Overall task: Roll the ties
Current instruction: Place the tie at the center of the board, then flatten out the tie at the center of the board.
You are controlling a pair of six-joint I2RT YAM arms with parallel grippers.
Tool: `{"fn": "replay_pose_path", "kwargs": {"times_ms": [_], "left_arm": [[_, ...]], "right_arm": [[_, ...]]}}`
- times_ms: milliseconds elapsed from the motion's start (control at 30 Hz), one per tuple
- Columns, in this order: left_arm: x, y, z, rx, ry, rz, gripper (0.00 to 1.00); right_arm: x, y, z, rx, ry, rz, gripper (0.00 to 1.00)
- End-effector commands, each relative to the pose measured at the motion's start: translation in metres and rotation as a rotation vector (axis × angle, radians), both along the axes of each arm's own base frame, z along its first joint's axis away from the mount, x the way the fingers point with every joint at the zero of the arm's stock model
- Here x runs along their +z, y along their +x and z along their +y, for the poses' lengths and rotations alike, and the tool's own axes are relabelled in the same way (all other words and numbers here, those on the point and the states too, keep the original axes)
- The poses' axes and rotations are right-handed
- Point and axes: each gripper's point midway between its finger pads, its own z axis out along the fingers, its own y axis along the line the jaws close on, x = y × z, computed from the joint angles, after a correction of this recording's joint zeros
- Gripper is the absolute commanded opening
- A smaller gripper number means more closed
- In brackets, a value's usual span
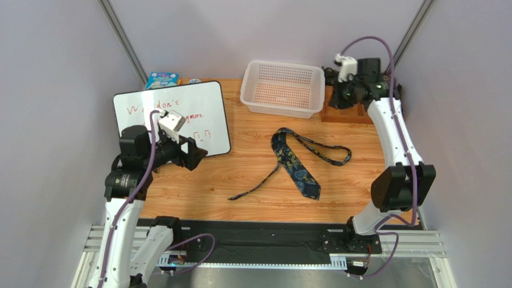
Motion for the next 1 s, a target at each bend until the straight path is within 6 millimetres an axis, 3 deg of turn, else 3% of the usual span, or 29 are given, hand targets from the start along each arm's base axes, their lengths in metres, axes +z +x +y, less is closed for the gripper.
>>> {"fn": "replay_pose_path", "kwargs": {"times_ms": [0,100,200,233,300,333,367,400,467,533,600,733,967], "left_arm": [[0.032,0.004,0.017,0.185,-0.155,-0.047,0.93],[0.036,0.001,0.027,0.234,-0.144,-0.060,0.93],[0.034,-0.006,0.031,0.241,-0.119,-0.062,0.94],[0.032,-0.007,0.031,0.236,-0.109,-0.063,0.95],[0.030,-0.014,0.029,0.216,-0.108,-0.059,0.95],[0.030,-0.015,0.027,0.201,-0.108,-0.060,0.96],[0.030,-0.018,0.023,0.174,-0.107,-0.065,0.96],[0.030,-0.019,0.023,0.167,-0.106,-0.066,0.96],[0.030,-0.017,0.021,0.152,-0.102,-0.070,0.97],[0.029,-0.013,0.020,0.143,-0.101,-0.063,0.96],[0.029,-0.007,0.020,0.137,-0.100,-0.065,0.96],[0.035,0.005,0.021,0.135,-0.093,-0.070,0.97],[0.039,0.013,0.024,0.132,-0.059,-0.084,0.96]], "right_arm": [[0.068,-0.025,0.125,0.384,0.035,-0.209,0.00],[0.053,-0.040,0.160,0.471,-0.007,-0.177,0.01],[0.018,-0.047,0.146,0.439,-0.087,-0.061,0.13],[0.009,-0.049,0.137,0.427,-0.122,-0.032,0.26],[-0.015,-0.058,0.105,0.366,-0.187,0.052,0.42],[-0.021,-0.059,0.092,0.333,-0.207,0.070,0.65],[-0.030,-0.060,0.073,0.267,-0.237,0.100,0.78],[-0.041,-0.066,0.042,0.179,-0.236,0.154,0.79],[-0.050,-0.072,0.010,0.039,-0.205,0.218,0.77],[-0.064,-0.086,-0.037,-0.132,-0.172,0.289,0.75],[-0.072,-0.094,-0.066,-0.265,-0.127,0.317,0.75],[-0.102,-0.107,-0.075,-0.341,-0.072,0.404,0.74],[-0.152,-0.096,-0.088,-0.461,-0.046,0.498,0.70]]}}
